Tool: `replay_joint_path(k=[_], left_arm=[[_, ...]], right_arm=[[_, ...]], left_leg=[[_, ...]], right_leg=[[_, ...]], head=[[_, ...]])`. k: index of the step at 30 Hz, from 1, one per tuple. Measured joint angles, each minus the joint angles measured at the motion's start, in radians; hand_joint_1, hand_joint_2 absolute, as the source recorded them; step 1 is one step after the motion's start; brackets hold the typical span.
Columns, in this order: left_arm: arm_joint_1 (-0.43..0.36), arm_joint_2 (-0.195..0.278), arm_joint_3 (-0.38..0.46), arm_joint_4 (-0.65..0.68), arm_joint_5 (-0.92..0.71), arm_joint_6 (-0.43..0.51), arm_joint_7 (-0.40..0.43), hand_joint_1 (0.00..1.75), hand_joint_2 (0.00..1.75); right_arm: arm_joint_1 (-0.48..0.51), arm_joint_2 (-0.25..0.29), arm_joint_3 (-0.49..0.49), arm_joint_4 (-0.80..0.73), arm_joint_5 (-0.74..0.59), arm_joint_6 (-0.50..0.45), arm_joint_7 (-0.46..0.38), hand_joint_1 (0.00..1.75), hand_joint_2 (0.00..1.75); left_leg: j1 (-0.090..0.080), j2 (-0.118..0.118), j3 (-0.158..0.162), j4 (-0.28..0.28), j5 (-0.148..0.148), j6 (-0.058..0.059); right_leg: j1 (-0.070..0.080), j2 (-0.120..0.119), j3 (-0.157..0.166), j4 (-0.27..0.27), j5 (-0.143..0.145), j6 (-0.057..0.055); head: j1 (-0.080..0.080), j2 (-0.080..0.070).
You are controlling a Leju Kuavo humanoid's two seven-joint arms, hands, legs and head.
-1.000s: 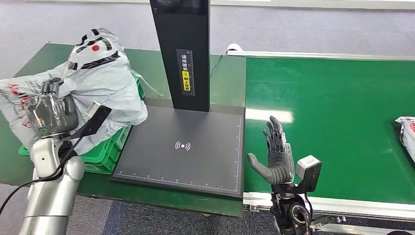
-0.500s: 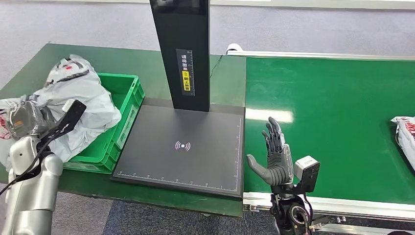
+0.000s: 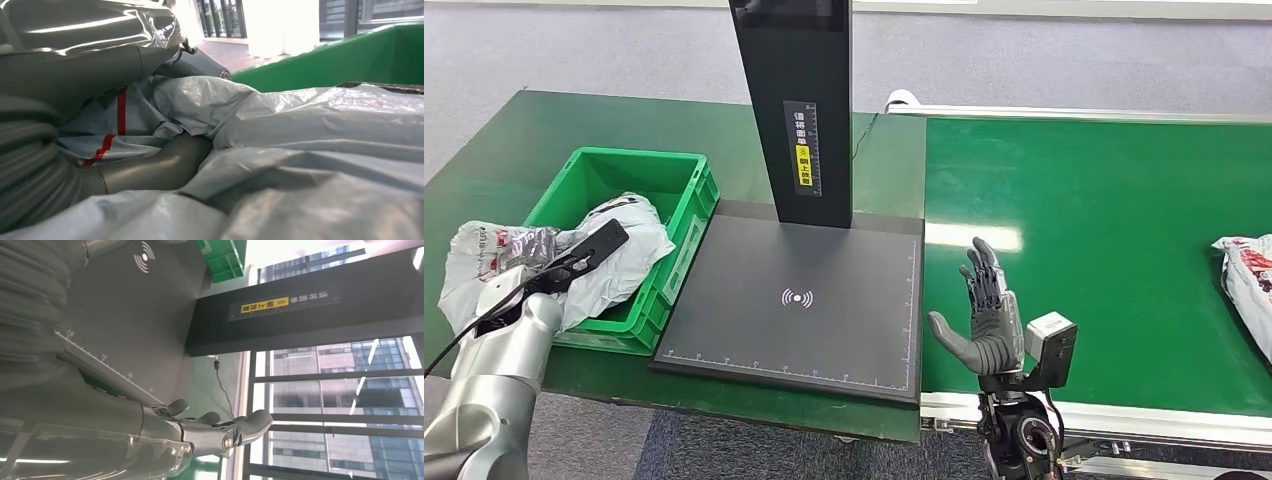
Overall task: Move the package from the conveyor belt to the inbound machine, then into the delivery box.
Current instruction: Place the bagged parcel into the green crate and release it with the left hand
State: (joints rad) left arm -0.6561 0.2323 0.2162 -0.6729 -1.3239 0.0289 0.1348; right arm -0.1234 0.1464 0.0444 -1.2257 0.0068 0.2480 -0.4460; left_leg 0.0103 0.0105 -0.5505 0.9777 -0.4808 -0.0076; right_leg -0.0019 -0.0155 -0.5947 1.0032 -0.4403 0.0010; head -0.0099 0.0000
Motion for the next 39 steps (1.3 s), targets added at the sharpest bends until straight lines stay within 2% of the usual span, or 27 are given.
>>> replay_joint_path(k=[5,7,11,14,17,25,28,34,37,39], left_arm=[[-0.019,0.000,-0.001,0.039,0.004,0.007,-0.005,1.50,1.75],[-0.023,0.000,-0.002,0.046,0.005,0.007,-0.005,1.45,1.75],[-0.025,-0.001,-0.003,0.055,0.005,0.024,-0.010,0.00,1.75],[-0.013,-0.007,-0.010,0.046,0.028,0.113,-0.039,0.00,1.75],[0.030,-0.025,-0.025,-0.019,0.097,0.231,-0.105,0.00,1.75],[0.217,-0.075,-0.115,-0.363,0.235,0.557,-0.276,0.00,1.75],[0.265,-0.087,-0.127,-0.467,0.291,0.640,-0.362,0.00,1.75],[0.331,-0.158,-0.078,-0.622,0.377,0.667,-0.604,0.00,1.75],[0.358,-0.190,-0.070,-0.669,0.554,0.650,-0.689,0.00,1.75],[0.377,-0.200,-0.089,-0.697,0.705,0.610,-0.718,0.00,1.75]], right_arm=[[0.007,-0.001,-0.005,0.000,0.000,0.000,0.000,0.00,1.75],[0.008,-0.001,-0.006,0.000,0.000,0.000,0.000,0.00,1.75],[0.009,-0.001,-0.007,0.000,0.000,0.000,0.000,0.00,1.75],[0.015,-0.001,-0.007,-0.001,-0.003,-0.001,0.000,0.00,1.75],[0.027,-0.002,-0.007,-0.006,-0.009,-0.005,0.000,0.00,1.75],[0.032,-0.003,0.006,-0.010,-0.017,-0.007,0.000,0.00,1.75],[0.021,-0.003,0.019,-0.008,-0.020,-0.008,-0.001,0.00,1.75],[-0.009,-0.005,0.045,0.013,-0.028,-0.010,-0.016,0.00,1.75],[-0.021,-0.007,0.056,0.028,-0.035,-0.014,-0.027,0.00,1.75],[-0.028,-0.009,0.059,0.038,-0.041,-0.017,-0.034,0.00,1.75]], left_leg=[[0.000,0.000,0.001,0.000,0.000,0.000],[0.000,0.000,0.001,0.000,0.000,0.000],[0.000,0.000,0.002,0.000,0.000,0.000],[0.000,0.000,0.002,0.000,0.000,0.000],[0.000,0.000,0.001,0.000,0.000,0.000],[0.000,0.001,-0.001,0.000,-0.001,0.000],[0.000,0.001,-0.002,0.000,-0.001,0.000],[0.000,0.001,-0.001,0.000,-0.001,0.000],[0.000,0.001,-0.001,0.000,-0.001,0.000],[0.000,0.001,-0.002,0.000,-0.001,0.000]], right_leg=[[0.000,0.000,0.001,0.000,0.000,0.000],[0.000,0.000,0.001,0.000,0.000,0.000],[0.000,0.000,0.002,0.000,0.000,0.000],[0.000,0.000,0.002,0.000,0.000,0.000],[0.000,0.000,0.001,0.000,0.000,0.000],[0.000,0.001,-0.001,0.000,0.000,0.000],[0.000,0.001,-0.001,0.000,0.000,0.000],[0.000,0.001,-0.001,0.000,0.000,0.000],[0.000,0.001,-0.001,0.000,0.000,0.000],[0.000,0.001,-0.001,0.000,0.000,0.000]], head=[[0.000,0.000],[0.000,0.000],[0.000,0.000],[0.000,0.000],[0.000,0.000],[0.000,0.000],[0.000,0.000],[0.000,0.000],[0.000,0.000],[0.000,0.000]])
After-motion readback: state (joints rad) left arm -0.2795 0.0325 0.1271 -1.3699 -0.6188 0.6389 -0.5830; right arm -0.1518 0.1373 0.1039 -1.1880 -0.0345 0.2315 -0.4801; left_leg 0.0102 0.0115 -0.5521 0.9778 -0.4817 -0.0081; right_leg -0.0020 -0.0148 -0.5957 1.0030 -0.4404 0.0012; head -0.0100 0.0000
